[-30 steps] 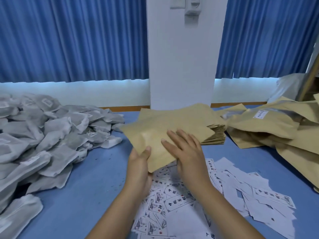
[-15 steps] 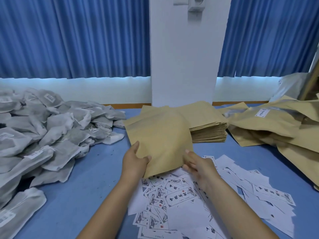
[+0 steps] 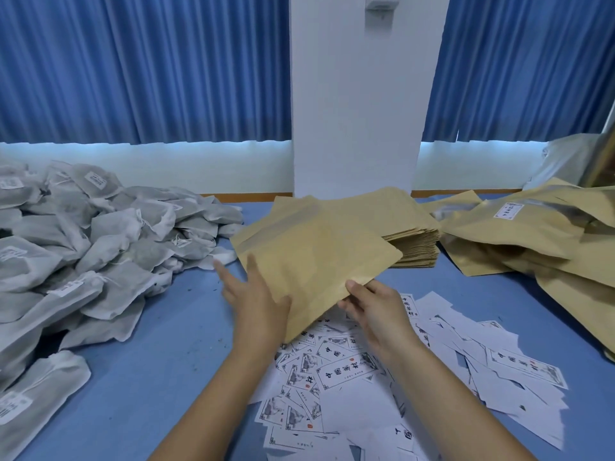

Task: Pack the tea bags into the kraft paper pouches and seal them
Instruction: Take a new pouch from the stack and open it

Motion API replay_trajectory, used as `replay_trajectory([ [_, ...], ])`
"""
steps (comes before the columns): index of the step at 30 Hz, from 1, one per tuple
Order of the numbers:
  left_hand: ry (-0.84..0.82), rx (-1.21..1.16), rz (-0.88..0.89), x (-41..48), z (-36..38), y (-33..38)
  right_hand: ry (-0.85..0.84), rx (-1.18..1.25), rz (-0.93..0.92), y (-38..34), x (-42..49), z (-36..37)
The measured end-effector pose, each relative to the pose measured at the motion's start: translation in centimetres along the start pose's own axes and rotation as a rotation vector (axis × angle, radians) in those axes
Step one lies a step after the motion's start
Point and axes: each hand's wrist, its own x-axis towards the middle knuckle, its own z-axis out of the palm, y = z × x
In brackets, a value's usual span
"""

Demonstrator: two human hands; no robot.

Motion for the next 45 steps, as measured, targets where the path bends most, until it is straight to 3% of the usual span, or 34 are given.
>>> replay_trajectory([
  [1,0.084,0.148,0.262,-0.3,0.1,0.2,0.028,-0.076,-0.034,0.2,0.0,0.0],
  [3,-0.032,0.200,0.696,-0.9,0.4,0.9,0.040,-0.144,-0.046,0.6,0.0,0.0],
  [6,-0.230,0.065,0.834,-1.7,1.0,1.5,-0.002,-0.183,-0.058,0.8,0.0,0.2],
  [13,-0.151,-0.108,0.733,-1.1,0.8,0.8,-0.186,-0.155,-0.060,0.7,-0.7,0.4],
  [21,-0.206,-0.196,0.722,-0.9,0.3,0.6,-0.163,-0.239,-0.151,0.8,-0.8,0.3],
  [27,-0.217,-0.300,0.598,-0.5,0.0,0.5,-0.146,-0.268,-0.179,0.8,-0.7,0.3],
  [30,-0.175,-0.211,0.660,-1.1,0.6,0.8,-0.163,-0.241,-0.219,0.8,-0.9,0.6],
  [35,-0.086,-0.099,0.588,-2.0,1.7,1.3,-0.075,-0.410,-0.233,1.7,-0.9,1.3],
  [39,-0.061,-0.133,0.544,-2.5,1.9,1.5,-0.094,-0.145,-0.122,2.3,-0.8,1.9],
  [42,-0.056,-0.260,0.420,-2.2,1.8,1.6,-0.144,-0.143,-0.202,2.4,-0.9,2.0],
  [45,-0.135,-0.269,0.423,-2.4,1.8,1.6,-0.071,-0.232,-0.187,2.3,-0.8,1.9],
])
